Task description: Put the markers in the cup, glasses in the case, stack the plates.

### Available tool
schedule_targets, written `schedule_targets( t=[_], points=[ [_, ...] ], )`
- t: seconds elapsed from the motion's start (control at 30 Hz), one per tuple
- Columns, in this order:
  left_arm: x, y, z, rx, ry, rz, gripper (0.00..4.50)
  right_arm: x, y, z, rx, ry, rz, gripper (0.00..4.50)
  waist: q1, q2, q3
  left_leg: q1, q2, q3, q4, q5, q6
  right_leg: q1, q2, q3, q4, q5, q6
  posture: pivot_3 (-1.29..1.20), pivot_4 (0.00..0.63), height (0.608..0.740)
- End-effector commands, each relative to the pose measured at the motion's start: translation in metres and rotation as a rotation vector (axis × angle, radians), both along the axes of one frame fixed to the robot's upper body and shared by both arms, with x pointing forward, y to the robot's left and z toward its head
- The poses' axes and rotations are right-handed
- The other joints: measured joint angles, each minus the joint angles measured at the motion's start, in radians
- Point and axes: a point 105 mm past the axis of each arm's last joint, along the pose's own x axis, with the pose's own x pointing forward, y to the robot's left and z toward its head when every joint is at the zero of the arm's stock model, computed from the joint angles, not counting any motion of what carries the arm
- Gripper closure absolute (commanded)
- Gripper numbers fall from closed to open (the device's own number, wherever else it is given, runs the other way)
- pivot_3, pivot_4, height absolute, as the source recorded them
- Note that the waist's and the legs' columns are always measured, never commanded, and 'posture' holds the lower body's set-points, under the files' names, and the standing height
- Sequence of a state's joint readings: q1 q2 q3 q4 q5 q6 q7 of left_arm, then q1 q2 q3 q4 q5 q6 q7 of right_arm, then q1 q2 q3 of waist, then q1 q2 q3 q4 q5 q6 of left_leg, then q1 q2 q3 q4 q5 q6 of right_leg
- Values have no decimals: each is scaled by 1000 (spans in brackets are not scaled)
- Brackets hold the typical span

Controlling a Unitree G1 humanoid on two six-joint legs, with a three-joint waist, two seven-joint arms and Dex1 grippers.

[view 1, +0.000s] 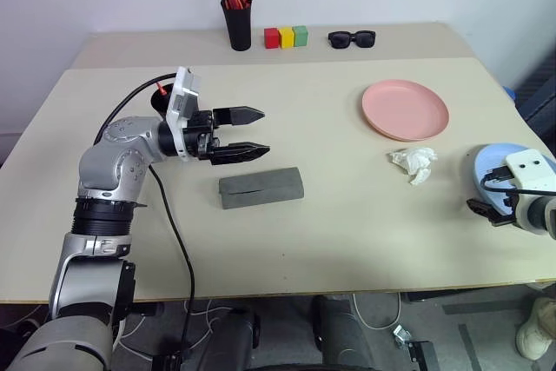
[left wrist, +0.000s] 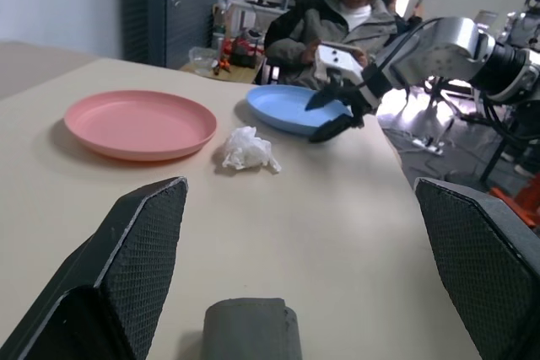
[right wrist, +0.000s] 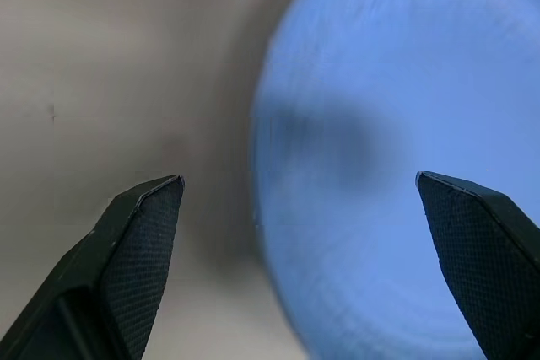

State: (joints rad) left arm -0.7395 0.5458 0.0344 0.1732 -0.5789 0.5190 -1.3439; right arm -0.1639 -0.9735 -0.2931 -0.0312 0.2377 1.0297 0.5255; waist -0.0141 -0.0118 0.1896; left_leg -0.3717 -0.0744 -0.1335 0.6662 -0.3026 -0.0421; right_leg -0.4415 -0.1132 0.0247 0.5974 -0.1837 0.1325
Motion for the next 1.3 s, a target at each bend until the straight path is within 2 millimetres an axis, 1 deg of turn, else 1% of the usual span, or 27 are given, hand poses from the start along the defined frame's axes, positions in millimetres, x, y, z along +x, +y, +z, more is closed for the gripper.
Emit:
schedule_targets(
  t=[0.03,0.1,0.2,0.23,0.27,0.3,0.37,0.4,0.43,0.5,0.57,0.6,0.7,0.8,0.87,0.93,0.97,1.07,1.1,1.17,1.2,1.3],
  points=[
    [-5,5,9,-10,-38,7,0,2,-7,2,5,-16,-46,1274,1,0,0,0,0,0,0,0,0,0,0,0,0,0,0,0,150,740],
    [-5,7,9,-8,-38,20,0,5,-5,2,-8,-11,-26,2311,1,0,0,0,0,0,0,0,0,0,0,0,0,0,0,0,150,740],
    [-5,9,8,-7,-40,35,0,14,-6,13,-43,-49,-16,3721,2,0,0,0,0,0,0,0,0,0,0,0,0,0,0,0,150,740],
    [-5,9,9,-8,-41,40,0,16,-7,17,-66,-63,-9,4274,2,0,0,0,0,0,1,0,0,0,0,0,0,0,1,0,150,740],
    [-4,9,9,-8,-43,45,0,20,-8,23,-76,-88,-12,4454,2,0,0,0,0,0,1,0,0,0,0,0,0,0,1,0,150,740],
    [-3,10,9,-10,-49,55,0,25,-8,31,-93,-119,-9,4454,1,0,0,0,0,0,1,0,0,0,0,0,0,0,1,0,150,740],
    [0,11,10,-17,-55,78,0,38,-5,53,-140,-218,7,4454,0,0,0,0,0,0,1,0,0,0,0,0,0,0,1,0,150,740],
    [1,11,10,-19,-55,85,0,41,-4,60,-153,-247,13,4454,-1,0,0,0,0,0,1,0,0,0,0,0,0,0,1,0,150,740],
    [2,12,10,-21,-64,98,0,48,-2,73,-175,-297,15,4454,-2,1,0,0,0,0,0,0,0,0,0,0,0,0,1,0,150,740],
    [7,14,12,-32,-79,132,0,63,7,96,-210,-391,45,4454,-5,1,0,0,0,0,0,0,0,-1,0,0,0,0,1,0,150,740],
    [8,13,12,-31,-84,138,0,79,24,108,-212,-457,109,4454,-5,1,0,0,0,1,0,0,0,-1,0,1,0,0,1,0,150,740],
    [7,13,12,-31,-79,133,0,88,37,110,-190,-479,160,4454,-7,1,0,0,0,1,0,0,0,-1,0,1,0,0,1,0,150,740],
    [2,10,10,-30,-67,118,0,109,77,106,-164,-490,323,4454,-7,1,0,0,0,1,0,0,-1,-1,0,1,0,0,1,0,150,740],
    [-1,12,11,-32,-69,128,0,121,99,101,-122,-500,396,4454,-2,1,0,-1,0,1,0,1,-1,-1,0,1,-1,0,1,0,150,740],
    [-2,16,10,-30,-69,148,0,126,107,94,-109,-483,428,4454,3,1,0,-2,0,0,0,2,-4,-2,0,1,-1,0,1,0,150,740],
    [-3,19,8,-25,-71,161,0,128,106,85,-101,-450,437,3803,4,1,0,-2,-1,0,0,3,-6,-2,-1,1,-1,1,1,0,150,740],
    [-4,20,8,-25,-69,165,0,129,103,81,-108,-436,432,3545,3,1,0,-2,-1,0,0,3,-6,-2,-1,1,-1,1,1,0,150,740],
    [-7,23,7,-29,-58,174,0,129,99,81,-117,-440,424,2001,0,1,0,-2,-1,0,0,3,-6,-2,-1,1,-1,1,1,0,150,740],
    [-7,23,6,-29,-57,177,0,129,99,82,-103,-444,425,1582,-2,1,0,-2,-1,0,0,3,-6,-2,-1,1,-1,1,1,0,150,740],
    [-7,23,5,-32,-53,184,0,127,97,84,-100,-447,423,427,-4,1,0,-1,-1,0,0,3,-6,-2,-1,1,-1,1,1,0,150,740],
    [-6,23,5,-33,-53,182,0,125,97,84,-88,-446,425,42,-4,1,0,-1,-1,0,0,3,-6,-2,0,1,-1,1,1,0,150,740],
    [-7,20,6,-40,-44,162,0,117,94,84,9,-428,397,42,-4,1,0,-1,-1,0,0,3,-6,-2,0,1,0,1,1,0,150,740]
  ],
)
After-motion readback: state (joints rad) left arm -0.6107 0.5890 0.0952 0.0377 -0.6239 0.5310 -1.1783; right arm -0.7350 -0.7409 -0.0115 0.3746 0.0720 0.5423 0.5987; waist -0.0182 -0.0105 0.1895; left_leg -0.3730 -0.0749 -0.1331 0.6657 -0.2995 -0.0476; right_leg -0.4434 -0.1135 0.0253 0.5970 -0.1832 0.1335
